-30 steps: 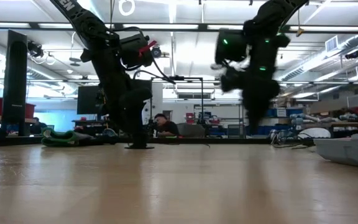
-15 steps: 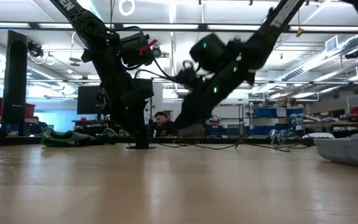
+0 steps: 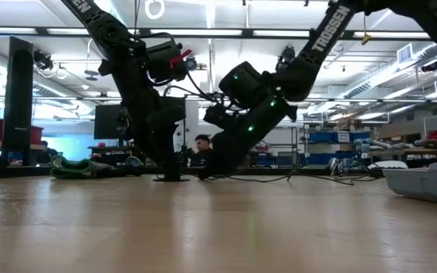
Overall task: Coil cords
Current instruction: Uncoil the black wire from the spool
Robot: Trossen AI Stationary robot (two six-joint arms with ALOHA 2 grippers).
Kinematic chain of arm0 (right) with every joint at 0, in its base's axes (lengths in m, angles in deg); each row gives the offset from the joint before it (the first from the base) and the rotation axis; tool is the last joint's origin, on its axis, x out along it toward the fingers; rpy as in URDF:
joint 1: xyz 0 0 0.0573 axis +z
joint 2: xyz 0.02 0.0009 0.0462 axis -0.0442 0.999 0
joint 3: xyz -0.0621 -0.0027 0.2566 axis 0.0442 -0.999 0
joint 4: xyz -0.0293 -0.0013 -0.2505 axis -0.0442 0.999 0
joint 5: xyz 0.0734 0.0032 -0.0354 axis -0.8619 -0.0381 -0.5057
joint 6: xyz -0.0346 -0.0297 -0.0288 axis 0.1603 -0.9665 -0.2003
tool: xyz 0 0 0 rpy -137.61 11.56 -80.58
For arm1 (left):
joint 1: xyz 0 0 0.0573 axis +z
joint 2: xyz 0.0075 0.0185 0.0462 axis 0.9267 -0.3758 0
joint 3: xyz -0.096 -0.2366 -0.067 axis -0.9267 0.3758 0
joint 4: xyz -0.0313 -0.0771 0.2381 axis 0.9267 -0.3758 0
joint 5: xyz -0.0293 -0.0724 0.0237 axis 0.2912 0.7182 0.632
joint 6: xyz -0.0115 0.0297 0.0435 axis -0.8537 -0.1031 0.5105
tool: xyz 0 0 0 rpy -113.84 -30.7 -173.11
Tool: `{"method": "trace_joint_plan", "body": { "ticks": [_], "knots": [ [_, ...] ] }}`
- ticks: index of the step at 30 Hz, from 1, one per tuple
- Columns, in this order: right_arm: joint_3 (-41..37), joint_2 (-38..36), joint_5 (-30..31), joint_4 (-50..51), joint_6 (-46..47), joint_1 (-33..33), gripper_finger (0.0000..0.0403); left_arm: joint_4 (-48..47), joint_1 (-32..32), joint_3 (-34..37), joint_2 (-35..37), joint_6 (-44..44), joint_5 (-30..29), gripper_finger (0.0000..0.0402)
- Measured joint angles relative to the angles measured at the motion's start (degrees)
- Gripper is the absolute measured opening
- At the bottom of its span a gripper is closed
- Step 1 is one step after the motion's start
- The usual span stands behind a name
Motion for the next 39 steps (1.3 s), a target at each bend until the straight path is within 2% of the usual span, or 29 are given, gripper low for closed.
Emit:
{"method": "trace_joint_plan", "body": {
  "ticks": [2, 6, 10, 14, 18, 21, 23, 26, 28, 34, 39],
  "knots": [
    [0.09, -1.19, -0.67, 3.96, -0.29, -0.23, 0.0014, -0.21, 0.0, 0.0, 0.0, 0.0, -0.01, 0.0264],
    [-0.13, -4.6, -0.7, 12.6, -0.32, -0.28, 0.0008, -0.31, 0.0, 0.0, 0.0, 0.0, -0.28, 0.0264],
    [-0.27, -9.57, -0.28, 26.47, -1.12, 0.08, 0.0004, -0.32, 0.0, 0.0, 0.0, 0.0, -0.38, 0.0264],
    [-0.34, -14.98, -0.27, 45.55, -1.16, 0.74, 0.0002, -0.69, 0.0, 0.0, 0.0, -0.01, -0.38, 0.0264],
    [-0.31, -19.18, -1.28, 70.79, 1.06, 1.79, 0.0001, -0.47, -0.01, -0.02, 0.0, -0.02, -0.35, 0.0264],
    [-0.29, -21.56, -1.57, 87.09, 9.5, 2.76, 0.0001, 0.03, -0.04, -0.17, 0.07, -0.09, -0.1, 0.0264],
    [-0.42, -22.95, -1.57, 93.92, 15.08, 3.09, 0.0001, -0.96, 0.0, -0.01, 0.03, -0.07, -0.59, 0.0264],
    [-0.4, -26.05, -1.44, 92.51, 17.81, 3.54, 0.001, -0.61, 0.04, 0.02, -0.03, -0.05, -0.77, 0.0264],
    [-0.42, -28.25, -1.13, 87.66, 17.51, 4.03, 0.002, -0.56, 0.04, 0.02, 0.0, -0.04, -0.74, 0.0264],
    [-0.37, -31.43, 4.03, 60.09, 11.44, 4.43, 0.0061, -0.56, 0.0, 0.02, 0.0, -0.04, -0.59, 0.0264],
    [-0.29, -26.75, 4.79, 35.81, 4.06, 3.06, 0.01, -0.44, 0.0, 0.02, 0.0, -0.04, -0.5, 0.0264]
  ]
}}
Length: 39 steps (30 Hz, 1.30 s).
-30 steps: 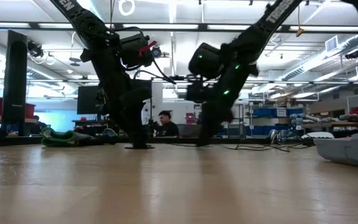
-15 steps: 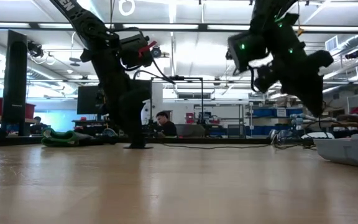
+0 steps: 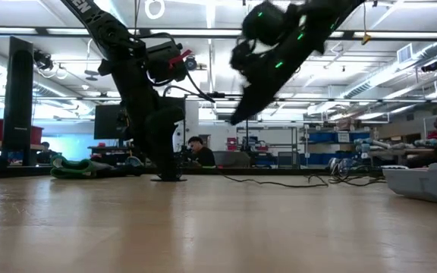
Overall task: Coil cords
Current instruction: Uncoil the black wire from the spool
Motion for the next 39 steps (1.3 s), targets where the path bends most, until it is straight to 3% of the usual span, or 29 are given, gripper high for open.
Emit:
{"method": "trace_joint_plan", "body": {
  "ticks": [8, 14, 17, 21, 23, 31, 39],
  "knots": [
    [-0.02, 16.16, -0.13, -27.53, -5.28, -2.37, 0.0135, 0.1, 0.0, -0.02, 0.0, -0.01, 0.1, 0.0264],
    [-0.02, 22.2, -0.51, -29.58, -0.82, -3.06, 0.013, -0.04, 0.0, -0.02, 0.0, -0.02, 0.1, 0.0264],
    [-0.02, 22.24, -1.06, -27.13, 2.07, -3.32, 0.0103, 0.08, 0.0, -0.04, -0.02, -0.02, 0.08, 0.0264],
    [0.0, 21.14, -2.51, -22.85, 1.89, -3.36, 0.0018, 0.22, 0.0, -0.04, 0.0, -0.02, 0.08, 0.0264],
    [0.01, 20.66, -3.49, -20.58, 1.75, -3.36, 0.0011, 0.22, 0.0, -0.04, -0.02, 0.0, 0.08, 0.0264],
    [0.45, 15.37, -4.53, 3.81, 1.98, -1.99, 0.0002, -0.36, 0.0, -0.07, 0.0, -0.02, 0.08, 0.0264],
    [-0.04, 7.38, -6.97, 46.58, 2.76, 2.24, 0.0001, -0.01, 0.0, -0.09, 0.02, -0.11, 0.36, 0.0264]
  ]
}}
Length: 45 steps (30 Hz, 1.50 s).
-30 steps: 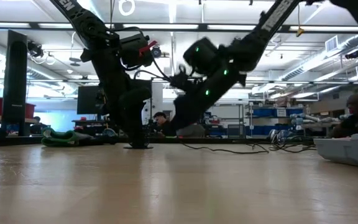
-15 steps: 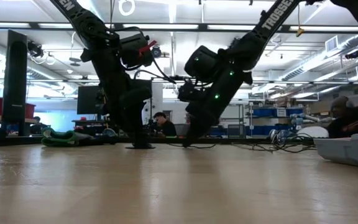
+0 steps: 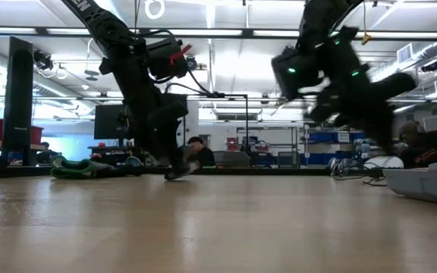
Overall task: Coil cords
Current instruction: Uncoil the black wire from the spool
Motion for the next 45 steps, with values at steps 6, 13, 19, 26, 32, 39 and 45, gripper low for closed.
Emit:
{"method": "trace_joint_plan", "body": {
  "ticks": [6, 13, 19, 26, 32, 39, 45],
  "knots": [
    [-0.15, -2.26, 1.51, 19.42, 5.7, 1.98, 0.0002, -0.94, 0.12, 0.15, -0.17, 0.11, -0.91, 0.0264],
    [-0.11, -5.61, 4.21, 8.16, 8.25, 2.39, 0.002, -0.48, 0.0, 0.11, -0.07, 0.13, -0.46, 0.0264],
    [-0.07, -7.62, 8.26, -23.32, 0.85, 1.1, 0.0042, -0.16, -0.07, 0.11, -0.07, 0.13, -0.41, 0.0264],
    [0.04, -0.29, 8.3, -60.08, -14.32, -1.95, 0.008, -0.23, -0.1, 0.09, -0.07, 0.13, -0.36, 0.0264],
    [0.02, 9.26, 7.62, -76.35, -18.46, -5.01, 0.0103, -0.21, -0.22, 0.07, -0.07, 0.36, -0.24, 0.0264],
    [0.02, 16.56, 3.69, -81.03, -18.2, -7.09, 0.0102, 0.62, -0.22, 0.04, -0.07, 0.44, -0.24, 0.0264],
    [0.26, 17.54, 3.11, -78.09, -14.0, -7.75, 0.0074, 1.02, -0.22, 0.04, -0.07, 0.52, -0.26, 0.0264]
  ]
}}
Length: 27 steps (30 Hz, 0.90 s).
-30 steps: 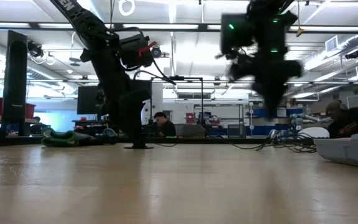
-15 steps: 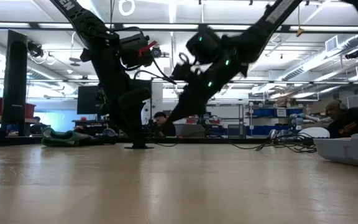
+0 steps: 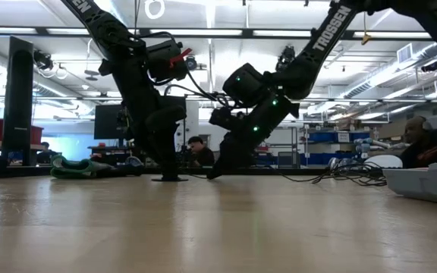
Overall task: Coil cords
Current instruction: Uncoil the black wire from the spool
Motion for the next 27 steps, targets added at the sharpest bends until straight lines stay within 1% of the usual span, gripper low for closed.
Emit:
{"method": "trace_joint_plan", "body": {
  "ticks": [3, 4, 8, 15, 17, 19, 21, 23, 25, 27],
  "knots": [
    [0.1, -1.1, -0.54, 5.11, 1.12, -0.63, 0.0021, -0.15, 0.0, 0.0, 0.0, 0.0, 0.0, 0.0264],
    [0.23, -1.51, -1.06, 7.26, 1.17, -0.85, 0.0011, -0.3, 0.0, -0.02, 0.02, 0.02, 0.0, 0.0264],
    [0.28, -4.77, -1.55, 19.32, 2.88, -0.76, 0.0006, -1.21, -0.01, -0.02, 0.02, 0.0, 0.0, 0.0264],
    [-0.72, -14.46, -0.81, 50.73, 4.81, 2.55, 0.0002, -1.34, -0.02, -0.02, 0.04, 0.0, -0.02, 0.0264],
    [-0.52, -17.18, -0.22, 53.94, 4.89, 3.14, 0.0002, -1.15, -0.02, -0.02, 0.04, 0.0, -0.01, 0.0264],
    [-0.4, -19.43, 1.17, 55.22, 5.18, 3.41, 0.0002, -0.67, -0.02, -0.02, 0.04, 0.0, -0.02, 0.0264],
    [-0.45, -19.86, 1.46, 51.99, 5.83, 3.2, 0.0002, -0.58, -0.02, -0.02, 0.04, 0.02, 0.0, 0.0264],
    [-0.46, -20.2, 1.41, 46.4, 5.88, 2.69, 0.0003, -0.11, -0.02, -0.02, 0.04, 0.02, -0.02, 0.0264],
    [-0.35, -19.9, 1.18, 38.0, 5.98, 1.79, 0.0007, -0.24, -0.02, -0.02, 0.04, 0.02, 0.0, 0.0264],
    [-0.33, -18.54, -0.28, 30.12, 6.19, 0.63, 0.0015, -0.37, -0.04, -0.02, 0.04, 0.02, -0.01, 0.0264]
  ]
}}
